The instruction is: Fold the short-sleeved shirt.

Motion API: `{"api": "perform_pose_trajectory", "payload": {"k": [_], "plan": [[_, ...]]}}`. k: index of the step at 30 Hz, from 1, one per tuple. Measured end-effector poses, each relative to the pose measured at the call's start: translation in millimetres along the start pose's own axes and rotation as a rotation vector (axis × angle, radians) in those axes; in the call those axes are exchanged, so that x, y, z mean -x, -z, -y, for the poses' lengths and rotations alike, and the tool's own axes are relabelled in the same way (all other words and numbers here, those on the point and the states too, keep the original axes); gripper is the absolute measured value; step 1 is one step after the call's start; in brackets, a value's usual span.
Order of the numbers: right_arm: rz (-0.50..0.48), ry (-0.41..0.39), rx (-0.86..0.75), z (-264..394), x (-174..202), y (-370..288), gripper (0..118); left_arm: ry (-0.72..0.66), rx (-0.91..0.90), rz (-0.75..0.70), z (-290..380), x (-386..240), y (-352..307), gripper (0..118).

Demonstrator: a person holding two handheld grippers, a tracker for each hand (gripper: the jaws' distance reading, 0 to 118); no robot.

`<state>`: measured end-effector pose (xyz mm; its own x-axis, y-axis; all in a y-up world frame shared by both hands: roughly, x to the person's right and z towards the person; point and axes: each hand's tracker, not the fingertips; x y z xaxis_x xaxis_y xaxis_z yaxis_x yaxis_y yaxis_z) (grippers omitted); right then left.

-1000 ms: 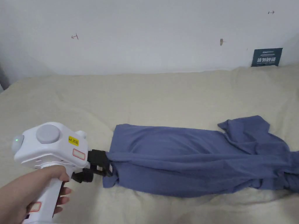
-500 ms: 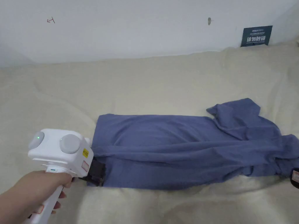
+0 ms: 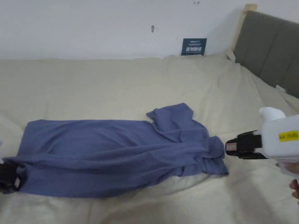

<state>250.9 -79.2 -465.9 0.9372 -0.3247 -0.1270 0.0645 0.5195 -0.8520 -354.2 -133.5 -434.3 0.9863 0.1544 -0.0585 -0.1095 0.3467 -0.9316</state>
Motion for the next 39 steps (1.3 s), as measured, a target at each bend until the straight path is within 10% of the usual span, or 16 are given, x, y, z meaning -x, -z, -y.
{"api": "perform_pose_trajectory", "payload": {"k": [1, 3, 4, 15, 18, 24, 30, 39], "plan": [[0.007, 0.017, 0.082, -14, -7, 10, 18, 0.004, -0.006, 0.0, 0, -1, -2, 12], [0.049, 0.033, 0.16, -19, -26, 33, 91, 0.015, -0.016, -0.006, 0, -5, -1, 12], [0.065, 0.024, 0.18, -22, -30, 43, 102, 0.019, -0.014, -0.008, 0, -7, 0, 12], [0.28, -0.221, 0.29, -14, 6, 111, 95, 0.058, 0.005, -0.055, 4, 4, 21, 12], [0.195, -0.177, 0.309, -19, 1, 112, 5, 0.046, 0.016, -0.047, 8, -1, 14, 12], [0.216, -0.175, 0.206, -24, -2, 100, 5, 0.015, 0.016, -0.037, 11, 2, 20, 12], [0.022, 0.005, 0.117, -31, -21, 42, 5, -0.096, -0.076, -0.054, 12, 20, -7, 9], [-0.027, -0.036, 0.089, -6, -23, -18, 4, -0.104, -0.095, 0.024, 38, 32, -56, 6]]}}
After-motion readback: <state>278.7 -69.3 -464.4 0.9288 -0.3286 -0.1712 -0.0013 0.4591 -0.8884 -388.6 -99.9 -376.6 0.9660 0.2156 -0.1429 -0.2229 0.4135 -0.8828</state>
